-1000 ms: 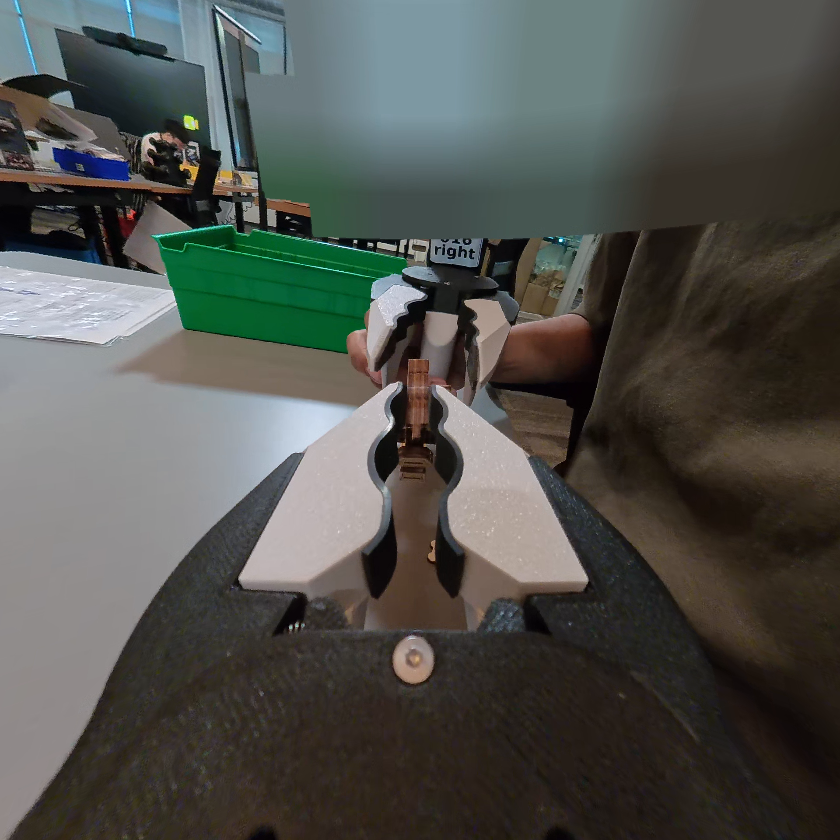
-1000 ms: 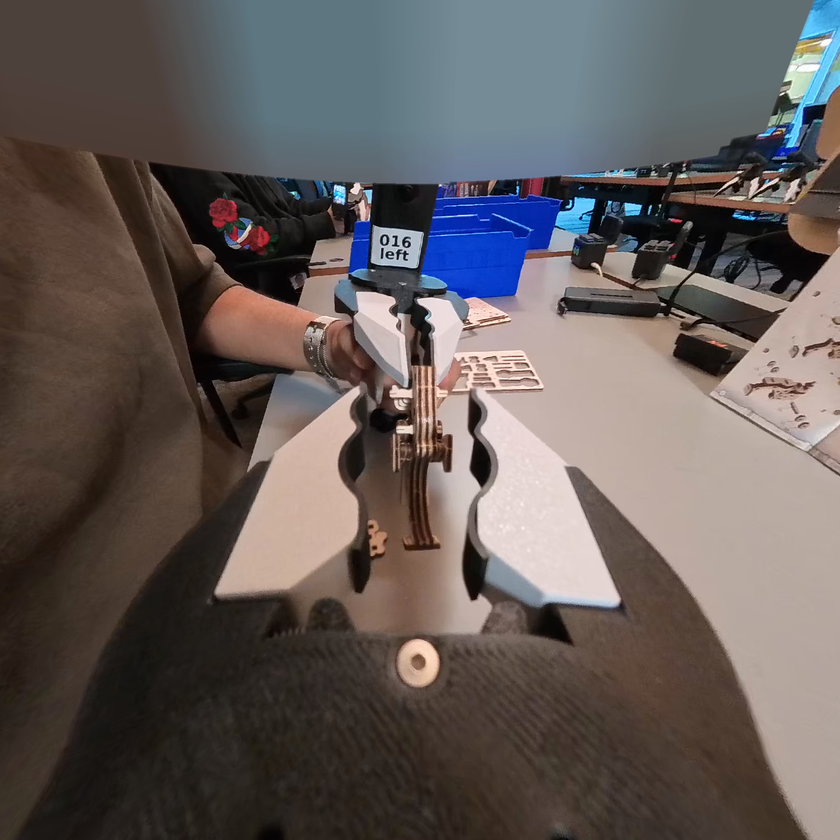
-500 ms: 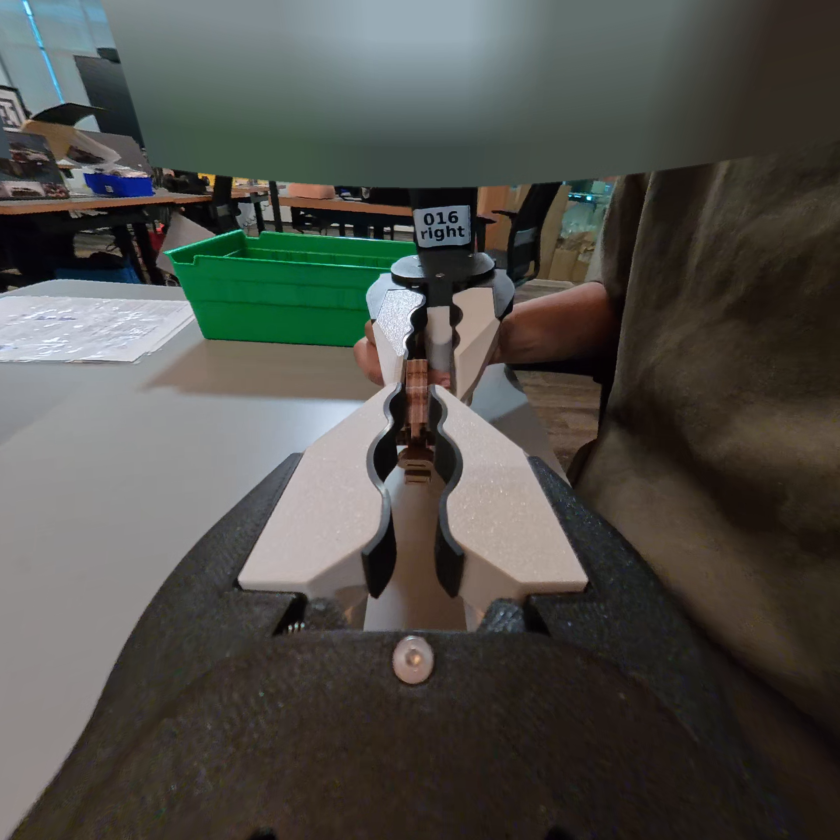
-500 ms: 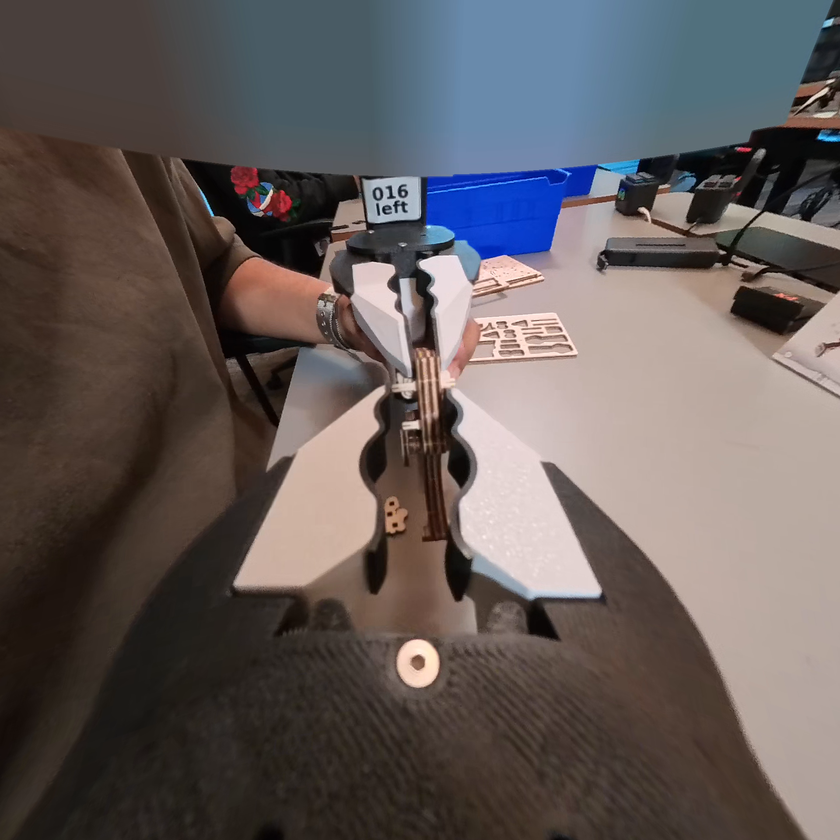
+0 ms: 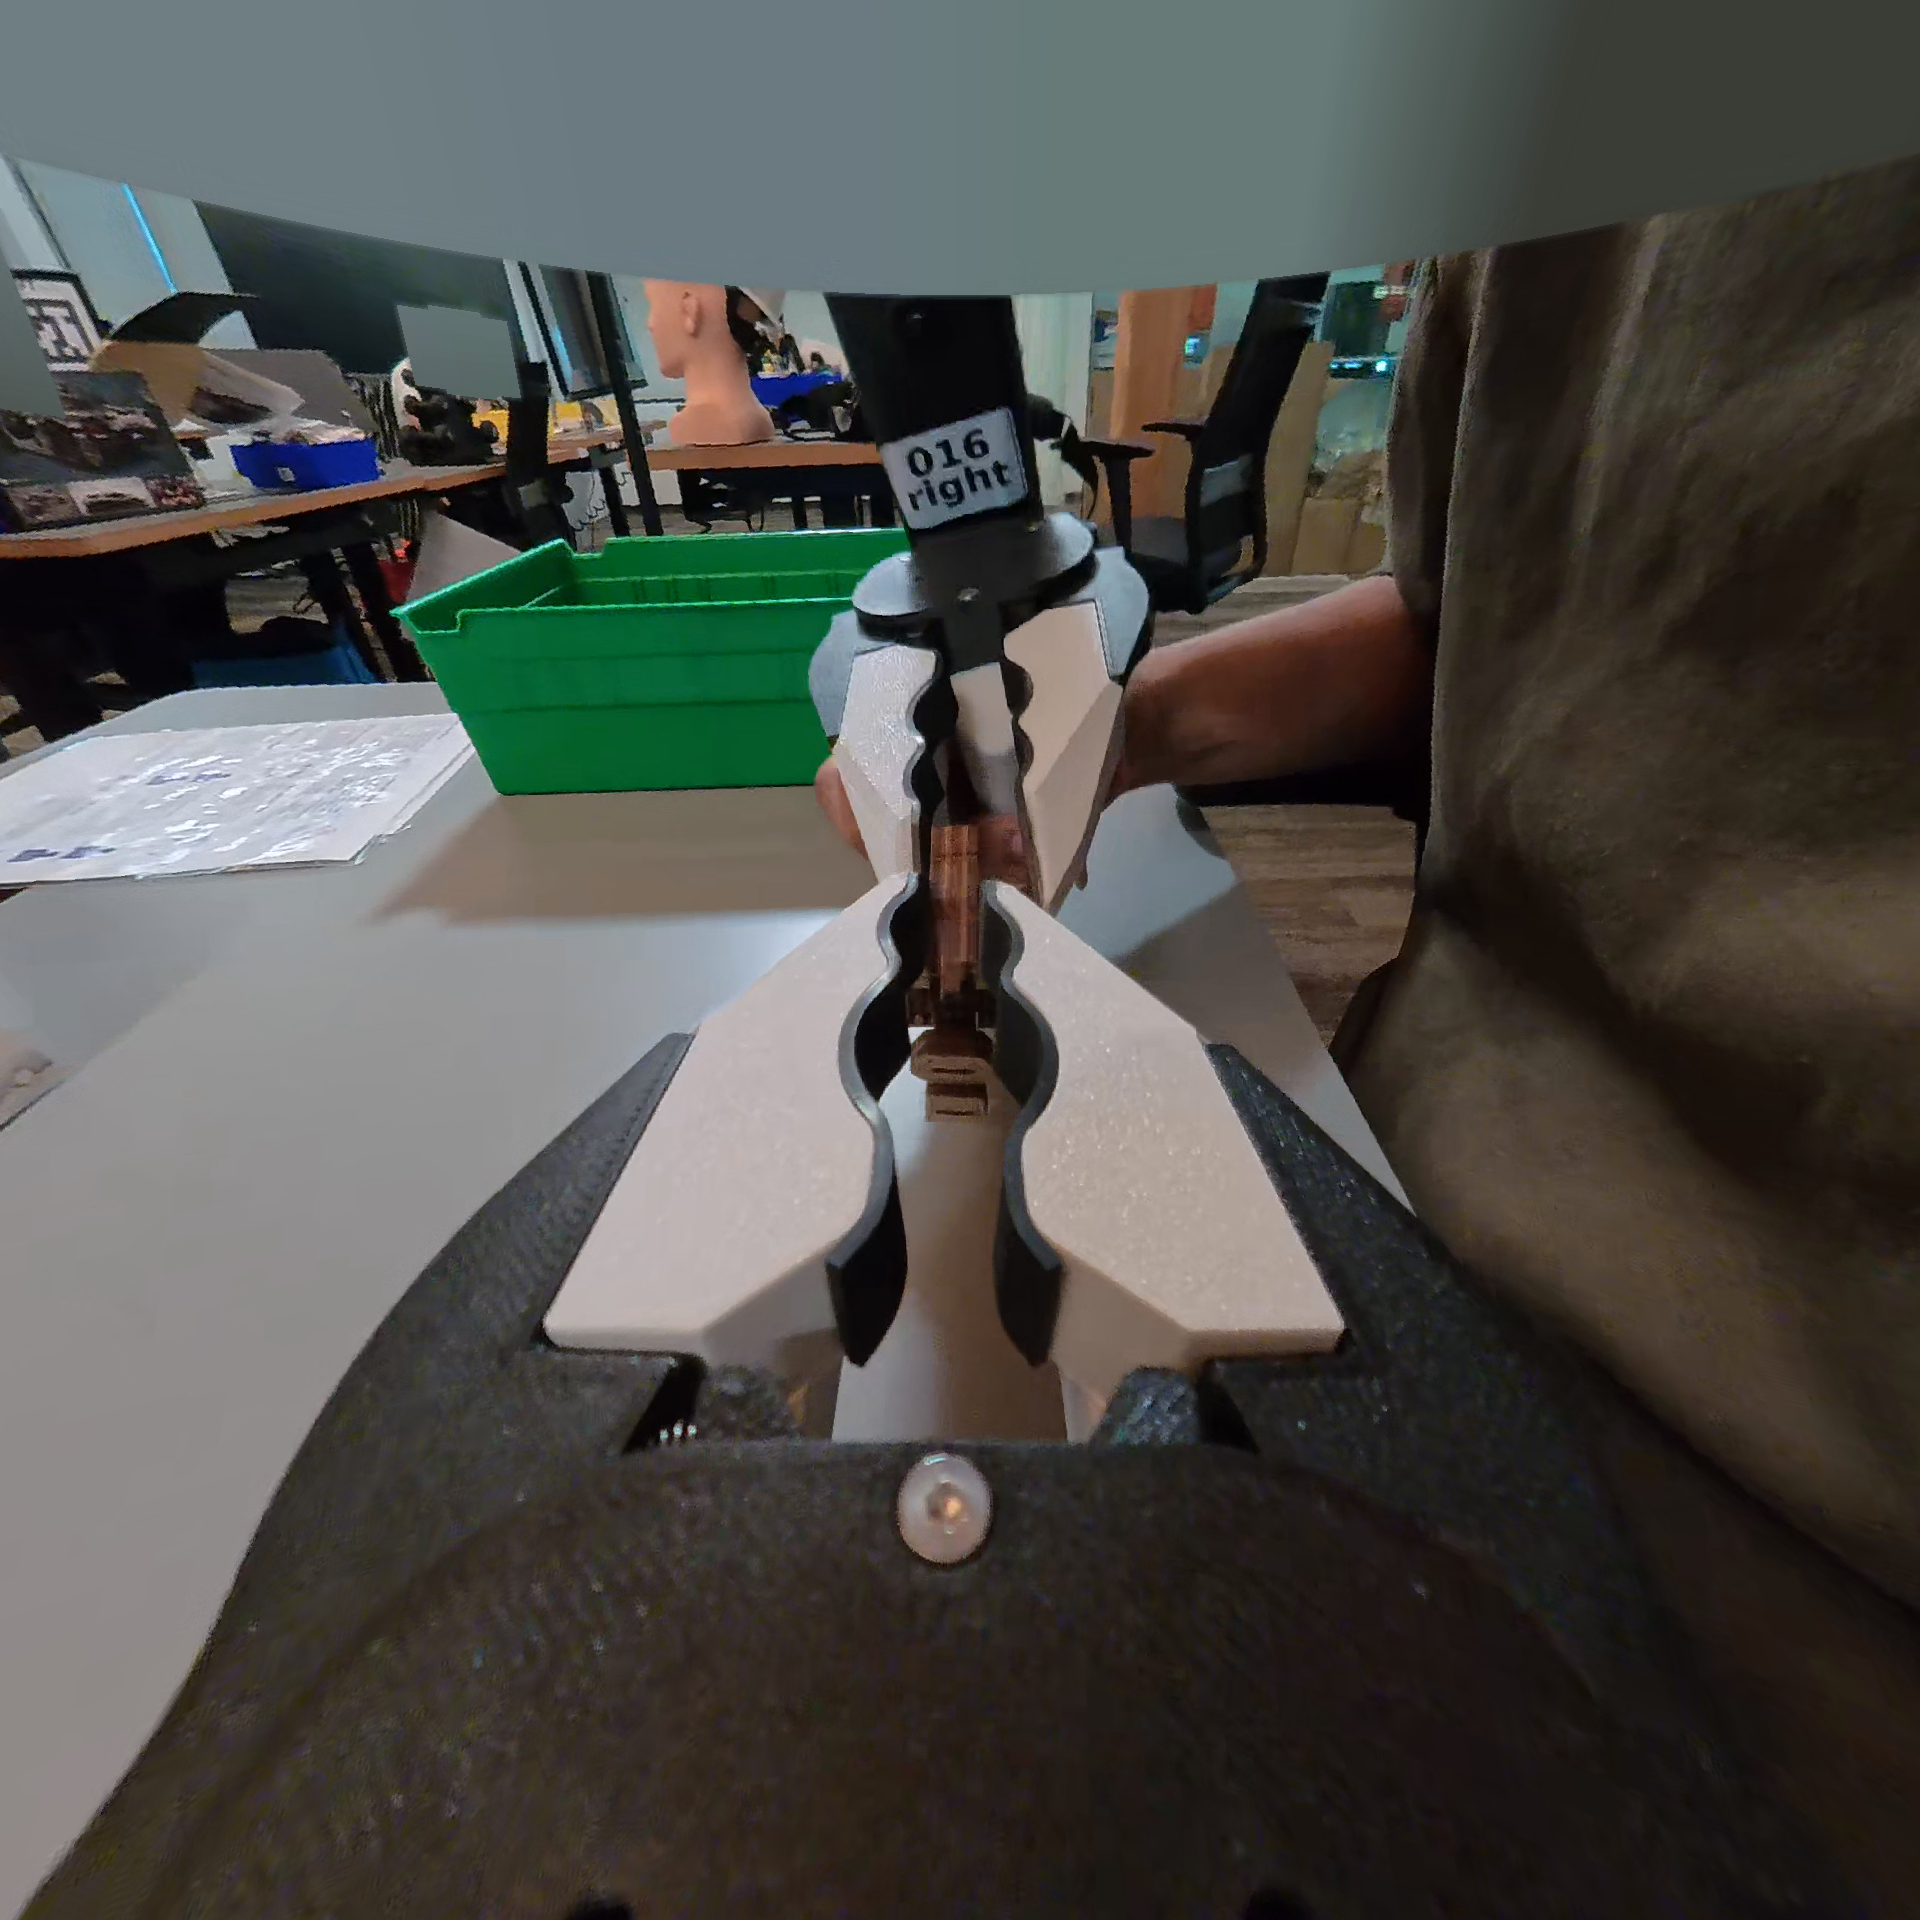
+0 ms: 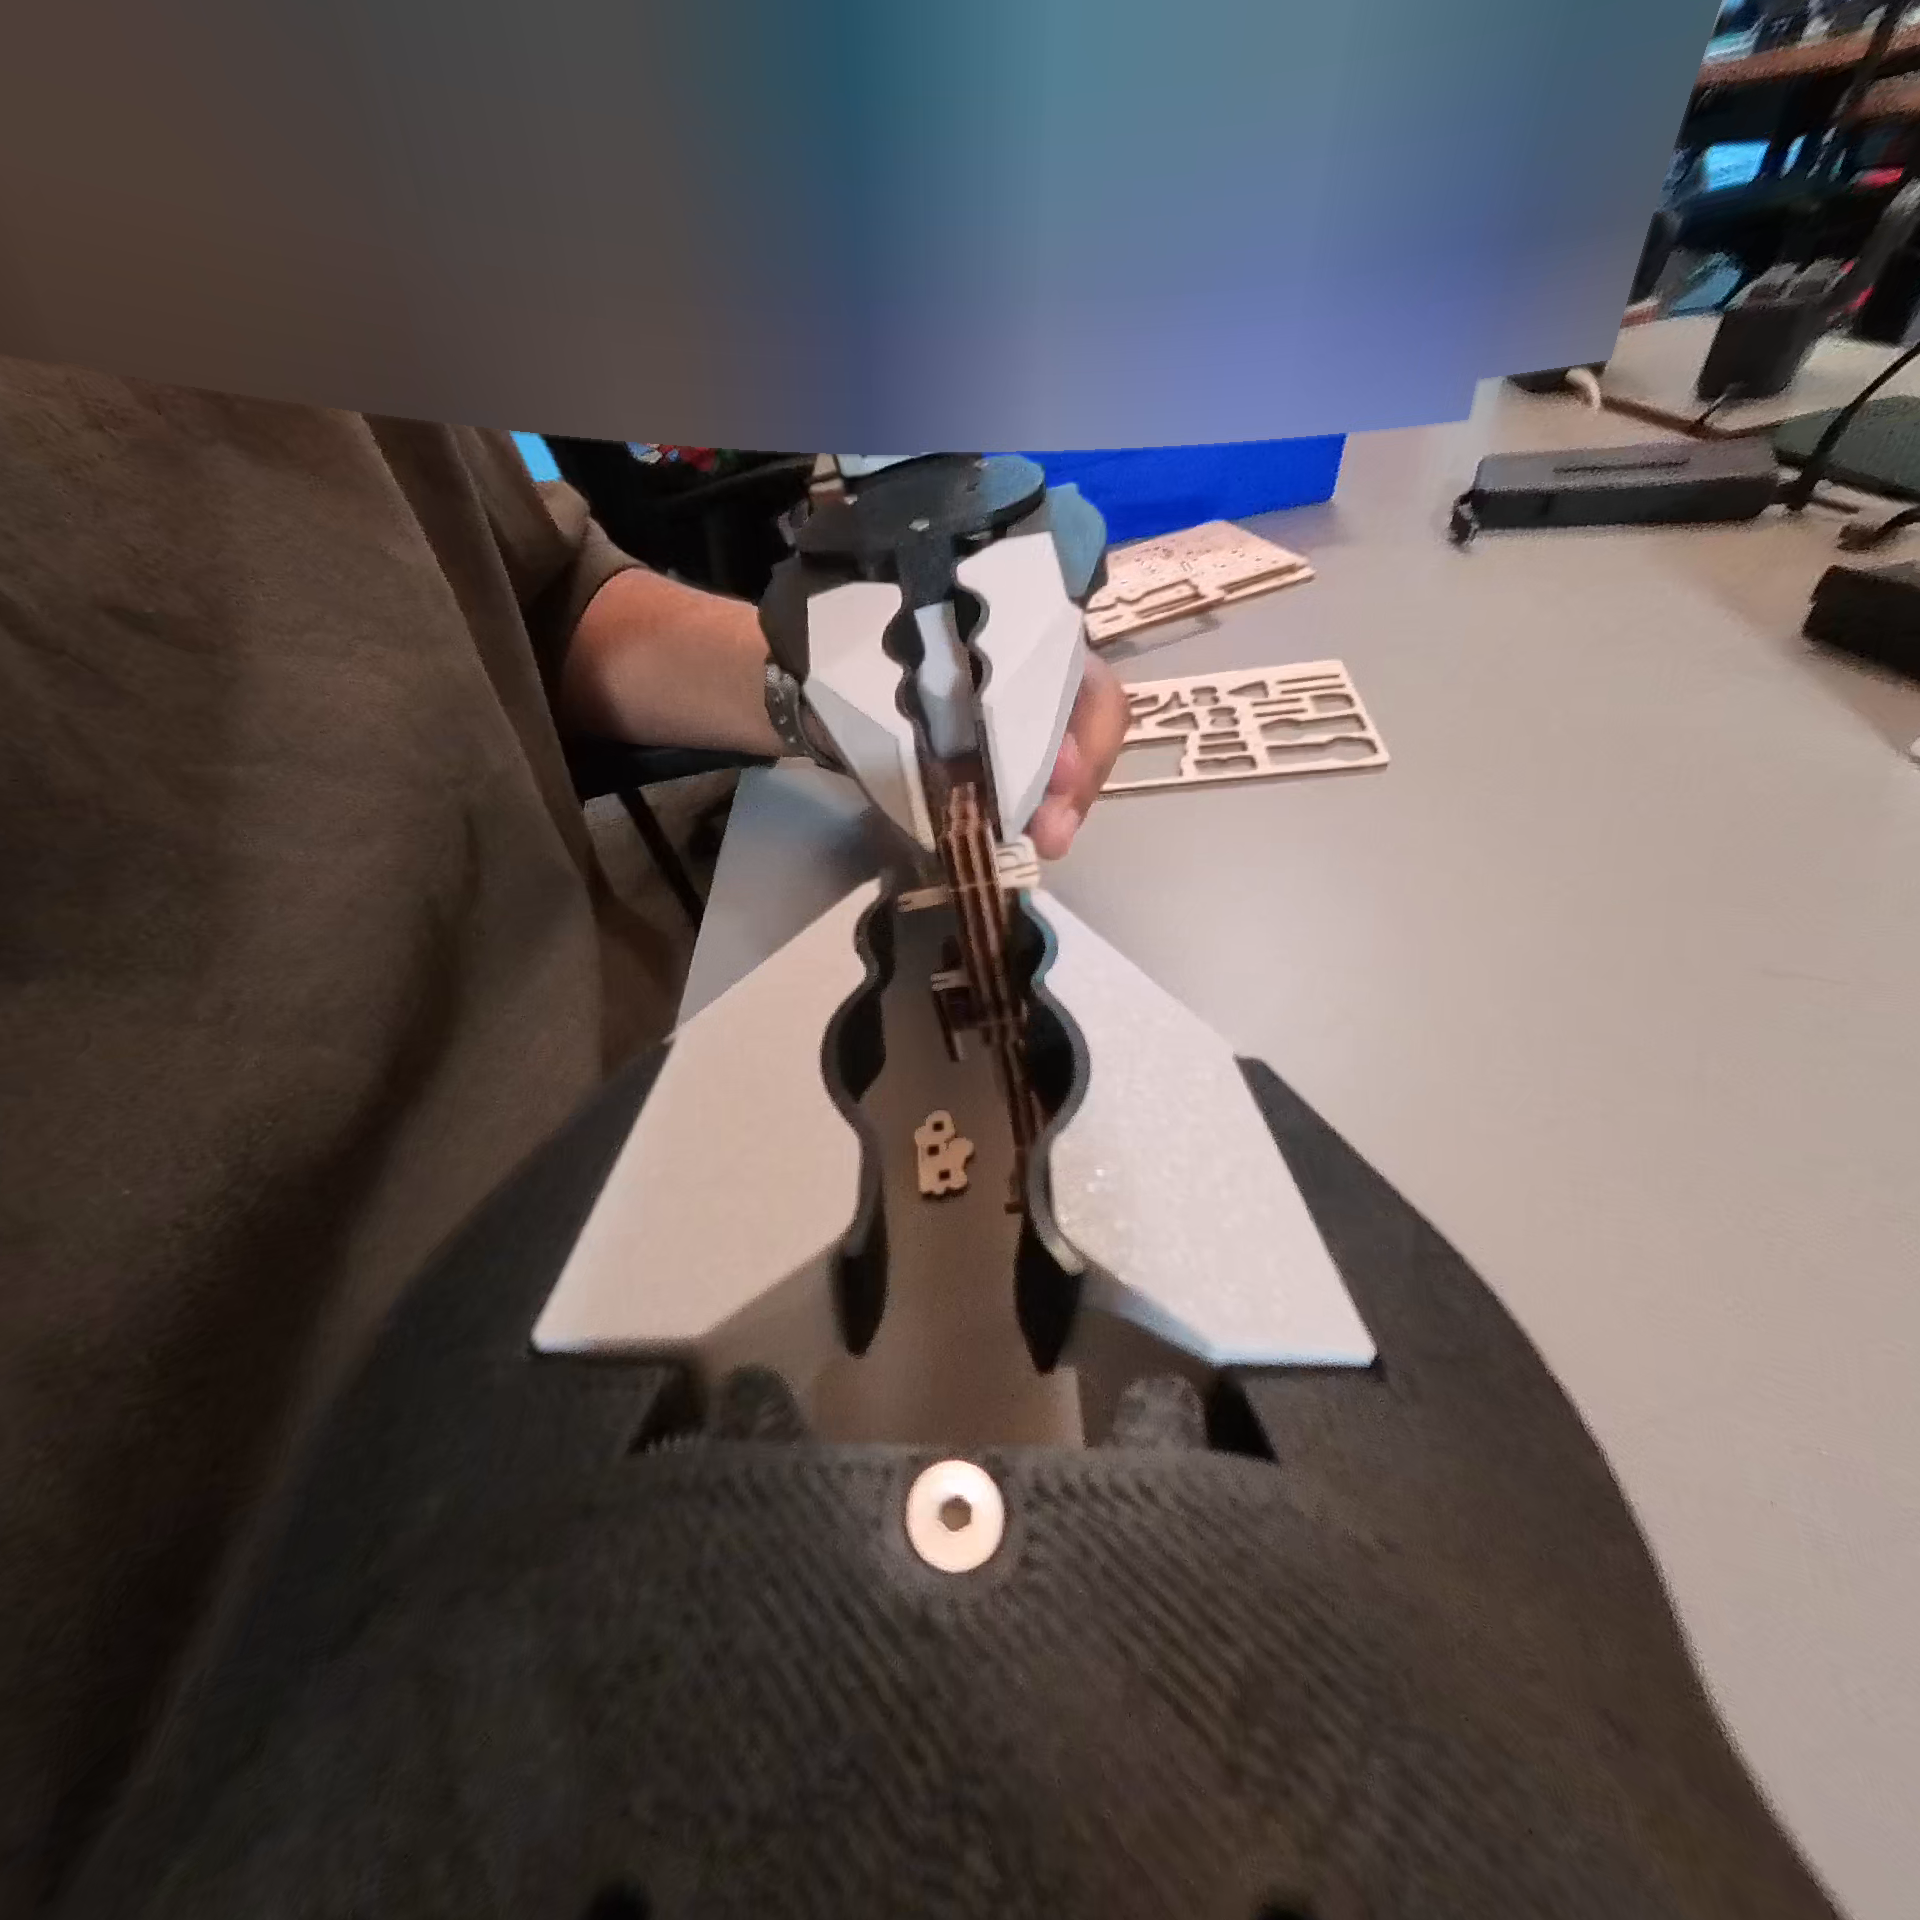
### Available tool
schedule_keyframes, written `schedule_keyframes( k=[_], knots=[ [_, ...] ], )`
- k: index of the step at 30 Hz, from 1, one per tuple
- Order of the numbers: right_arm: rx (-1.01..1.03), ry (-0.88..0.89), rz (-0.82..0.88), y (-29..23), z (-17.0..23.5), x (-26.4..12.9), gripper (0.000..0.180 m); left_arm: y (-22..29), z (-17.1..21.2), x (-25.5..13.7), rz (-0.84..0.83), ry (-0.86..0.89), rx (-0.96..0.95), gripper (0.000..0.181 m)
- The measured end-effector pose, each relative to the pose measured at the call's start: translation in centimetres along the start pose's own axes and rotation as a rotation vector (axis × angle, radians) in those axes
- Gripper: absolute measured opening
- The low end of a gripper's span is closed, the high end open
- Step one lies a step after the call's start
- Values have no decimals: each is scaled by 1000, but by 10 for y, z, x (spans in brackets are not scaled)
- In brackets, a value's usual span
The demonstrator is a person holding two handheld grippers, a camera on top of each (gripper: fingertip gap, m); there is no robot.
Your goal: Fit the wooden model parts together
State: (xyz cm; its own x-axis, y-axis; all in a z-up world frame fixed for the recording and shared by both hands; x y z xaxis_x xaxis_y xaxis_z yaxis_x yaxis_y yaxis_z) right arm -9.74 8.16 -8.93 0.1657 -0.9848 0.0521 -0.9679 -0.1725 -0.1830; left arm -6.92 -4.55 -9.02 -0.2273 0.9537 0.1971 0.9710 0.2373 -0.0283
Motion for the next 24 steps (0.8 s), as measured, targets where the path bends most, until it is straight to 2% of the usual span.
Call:
schedule_keyframes(
  k=[5,9,11,18,21,24],
  knots=[
    [-17,47,32,1,2,0,21,-2,0,-1,-11,8,-1,5],
    [-34,52,25,-1,2,0,31,-2,1,-1,-10,9,-15,5],
    [-41,41,27,0,3,-1,21,-2,1,0,-5,9,-21,5],
    [-52,59,45,1,3,0,21,-4,1,-1,-13,21,-45,5],
    [-58,81,89,7,3,-4,40,-6,0,-3,-12,40,-72,5],
    [-14,146,78,9,-1,-8,45,-7,-2,-5,-1,65,-116,5]
  ],
)
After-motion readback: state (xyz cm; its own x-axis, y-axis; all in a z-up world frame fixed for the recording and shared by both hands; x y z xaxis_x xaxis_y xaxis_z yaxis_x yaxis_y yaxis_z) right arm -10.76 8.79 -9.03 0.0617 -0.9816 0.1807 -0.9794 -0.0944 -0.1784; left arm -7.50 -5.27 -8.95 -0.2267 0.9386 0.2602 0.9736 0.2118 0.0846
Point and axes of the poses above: each gripper's, where its closed fingertips meet, x out along the fingers, z out of its underside, y = z × x across the jaws, the point moved 7 cm from there along -x, back along the fingers, and after that the axes turned 14 degrees about y, right-handed, at the moved point
